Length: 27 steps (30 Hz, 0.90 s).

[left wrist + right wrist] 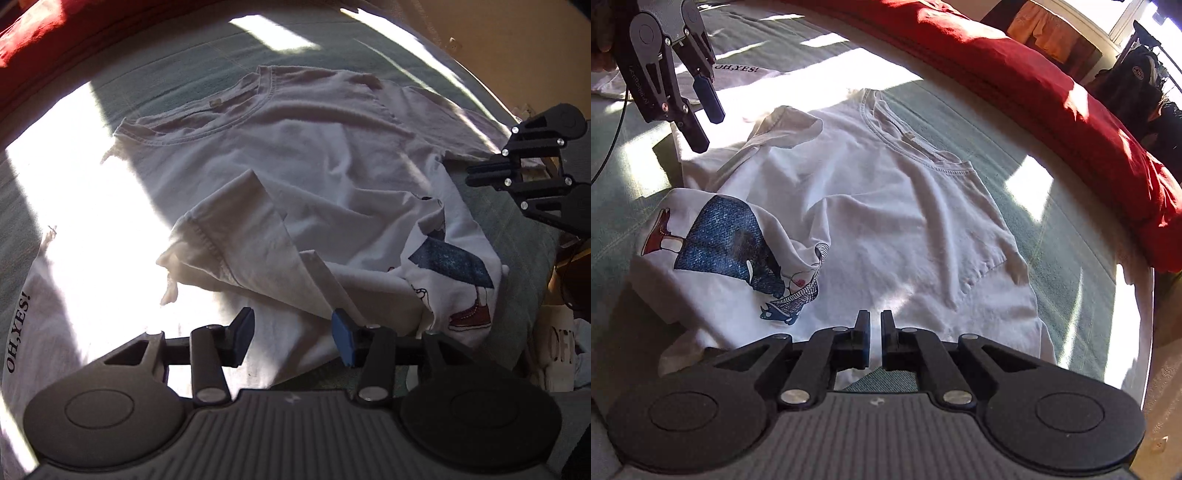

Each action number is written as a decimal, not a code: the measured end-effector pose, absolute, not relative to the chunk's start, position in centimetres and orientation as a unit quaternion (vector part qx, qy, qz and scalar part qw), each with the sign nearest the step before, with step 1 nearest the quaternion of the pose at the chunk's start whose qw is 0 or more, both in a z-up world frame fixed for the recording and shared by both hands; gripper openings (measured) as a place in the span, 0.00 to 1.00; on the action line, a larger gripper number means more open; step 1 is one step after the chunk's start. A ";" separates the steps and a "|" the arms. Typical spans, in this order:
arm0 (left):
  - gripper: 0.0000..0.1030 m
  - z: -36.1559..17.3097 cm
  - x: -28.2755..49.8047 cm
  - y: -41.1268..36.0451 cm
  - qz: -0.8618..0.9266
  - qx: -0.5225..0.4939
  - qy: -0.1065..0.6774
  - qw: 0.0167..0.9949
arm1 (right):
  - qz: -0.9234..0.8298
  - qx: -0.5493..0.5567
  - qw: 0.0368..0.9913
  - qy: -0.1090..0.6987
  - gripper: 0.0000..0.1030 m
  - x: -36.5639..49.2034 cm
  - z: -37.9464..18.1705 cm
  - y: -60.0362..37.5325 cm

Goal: Fold clothes

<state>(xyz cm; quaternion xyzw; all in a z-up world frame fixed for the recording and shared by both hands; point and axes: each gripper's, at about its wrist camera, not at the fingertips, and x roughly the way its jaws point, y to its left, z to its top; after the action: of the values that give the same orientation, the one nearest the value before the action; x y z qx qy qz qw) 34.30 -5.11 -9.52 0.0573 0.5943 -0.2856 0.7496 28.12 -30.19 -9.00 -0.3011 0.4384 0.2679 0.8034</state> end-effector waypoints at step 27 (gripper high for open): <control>0.08 -11.1 34.2 -5.6 -0.106 -0.036 0.614 0.782 | 0.297 -0.222 0.802 0.468 0.10 25.6 -8.4 -30.6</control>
<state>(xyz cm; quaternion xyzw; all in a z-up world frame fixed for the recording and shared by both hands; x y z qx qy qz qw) 34.20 -5.64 -11.12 -0.0361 0.6137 -0.1064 0.7815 25.62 -30.58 -8.36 -0.2223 0.4676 0.2971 0.8023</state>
